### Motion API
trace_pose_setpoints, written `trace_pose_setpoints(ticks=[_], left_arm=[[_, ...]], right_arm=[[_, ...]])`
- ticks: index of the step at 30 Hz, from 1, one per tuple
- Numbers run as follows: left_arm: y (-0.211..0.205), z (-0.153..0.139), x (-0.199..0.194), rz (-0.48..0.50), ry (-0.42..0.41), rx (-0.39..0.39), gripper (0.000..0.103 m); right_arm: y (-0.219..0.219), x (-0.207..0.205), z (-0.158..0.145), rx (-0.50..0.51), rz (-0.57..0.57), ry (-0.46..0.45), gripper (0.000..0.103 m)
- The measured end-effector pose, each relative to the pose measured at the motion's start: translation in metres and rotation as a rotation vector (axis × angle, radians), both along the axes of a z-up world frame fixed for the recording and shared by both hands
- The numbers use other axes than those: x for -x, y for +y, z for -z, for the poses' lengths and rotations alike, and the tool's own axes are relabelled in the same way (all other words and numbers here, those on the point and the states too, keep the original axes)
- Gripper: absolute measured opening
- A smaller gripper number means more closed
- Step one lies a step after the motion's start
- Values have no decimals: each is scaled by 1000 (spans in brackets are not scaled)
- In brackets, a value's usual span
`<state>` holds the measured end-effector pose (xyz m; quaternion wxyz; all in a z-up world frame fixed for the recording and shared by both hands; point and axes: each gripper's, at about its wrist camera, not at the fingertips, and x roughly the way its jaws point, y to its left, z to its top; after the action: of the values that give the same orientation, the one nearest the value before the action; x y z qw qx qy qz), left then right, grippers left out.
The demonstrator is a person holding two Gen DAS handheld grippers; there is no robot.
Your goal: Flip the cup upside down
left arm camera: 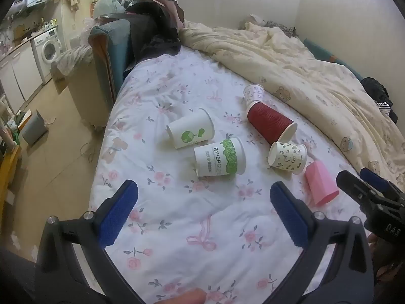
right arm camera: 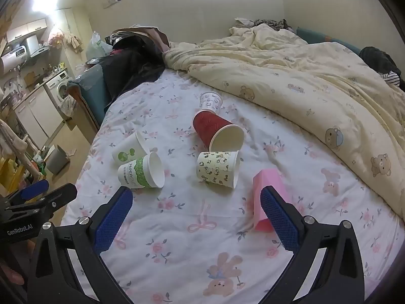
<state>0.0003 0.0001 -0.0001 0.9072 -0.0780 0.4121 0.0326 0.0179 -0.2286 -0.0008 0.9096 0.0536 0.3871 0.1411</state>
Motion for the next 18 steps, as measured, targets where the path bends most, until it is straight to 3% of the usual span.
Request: trace_pose_setpoints(ticks=[18], left_arm=[[0,0,0,-3,-11,-9,103]], right_arm=[[3,0,0,4,-4,-7,103]])
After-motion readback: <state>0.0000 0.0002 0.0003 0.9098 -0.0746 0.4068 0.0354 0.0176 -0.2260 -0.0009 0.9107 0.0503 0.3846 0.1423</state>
